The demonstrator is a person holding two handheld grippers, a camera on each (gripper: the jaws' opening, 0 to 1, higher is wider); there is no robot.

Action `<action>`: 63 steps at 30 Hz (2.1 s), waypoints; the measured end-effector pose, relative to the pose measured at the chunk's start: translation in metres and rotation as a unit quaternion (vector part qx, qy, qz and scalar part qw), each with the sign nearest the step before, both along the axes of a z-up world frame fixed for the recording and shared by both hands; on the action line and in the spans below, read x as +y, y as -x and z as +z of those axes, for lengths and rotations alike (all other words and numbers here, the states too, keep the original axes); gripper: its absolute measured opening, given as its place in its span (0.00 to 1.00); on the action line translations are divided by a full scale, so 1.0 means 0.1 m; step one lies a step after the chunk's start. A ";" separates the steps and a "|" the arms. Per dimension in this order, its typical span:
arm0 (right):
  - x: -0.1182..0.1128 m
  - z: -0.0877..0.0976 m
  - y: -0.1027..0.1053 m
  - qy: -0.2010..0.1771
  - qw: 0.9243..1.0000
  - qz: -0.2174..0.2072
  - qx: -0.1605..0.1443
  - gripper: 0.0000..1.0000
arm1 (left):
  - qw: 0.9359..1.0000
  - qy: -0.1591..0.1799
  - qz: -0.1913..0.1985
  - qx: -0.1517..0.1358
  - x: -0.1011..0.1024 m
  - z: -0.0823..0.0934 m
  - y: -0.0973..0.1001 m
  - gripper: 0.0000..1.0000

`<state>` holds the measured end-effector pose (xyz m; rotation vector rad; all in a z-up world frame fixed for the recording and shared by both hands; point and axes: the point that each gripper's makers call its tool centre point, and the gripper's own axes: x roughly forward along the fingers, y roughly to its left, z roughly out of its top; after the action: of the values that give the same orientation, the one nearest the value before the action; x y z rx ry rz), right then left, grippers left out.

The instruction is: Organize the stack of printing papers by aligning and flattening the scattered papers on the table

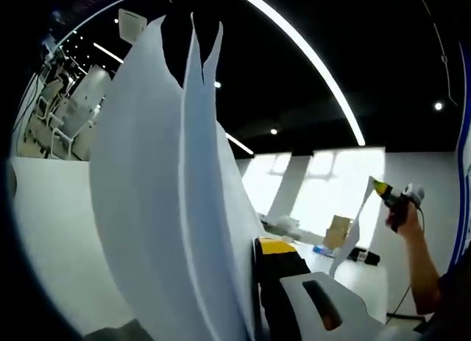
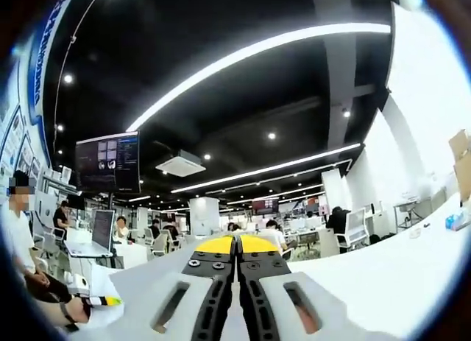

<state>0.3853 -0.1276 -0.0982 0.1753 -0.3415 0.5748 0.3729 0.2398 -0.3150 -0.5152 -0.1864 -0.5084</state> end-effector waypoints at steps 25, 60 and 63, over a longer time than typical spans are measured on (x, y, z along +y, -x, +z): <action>0.36 0.04 0.13 0.047 0.997 0.059 0.010 0.00 | 1.000 0.004 0.000 -0.001 0.05 0.01 -0.01 0.08; 0.45 0.40 0.32 0.081 0.995 0.043 -0.046 0.00 | 1.000 0.005 -0.003 0.000 0.04 0.01 -0.03 0.07; 0.46 0.40 0.34 0.085 0.994 0.046 -0.047 0.00 | 1.000 0.005 -0.003 0.000 0.04 0.01 -0.02 0.07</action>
<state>0.3512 -0.0821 -0.0584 -0.0001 -0.3763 0.7026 0.3752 0.2437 -0.3141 -0.5260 -0.1878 -0.5142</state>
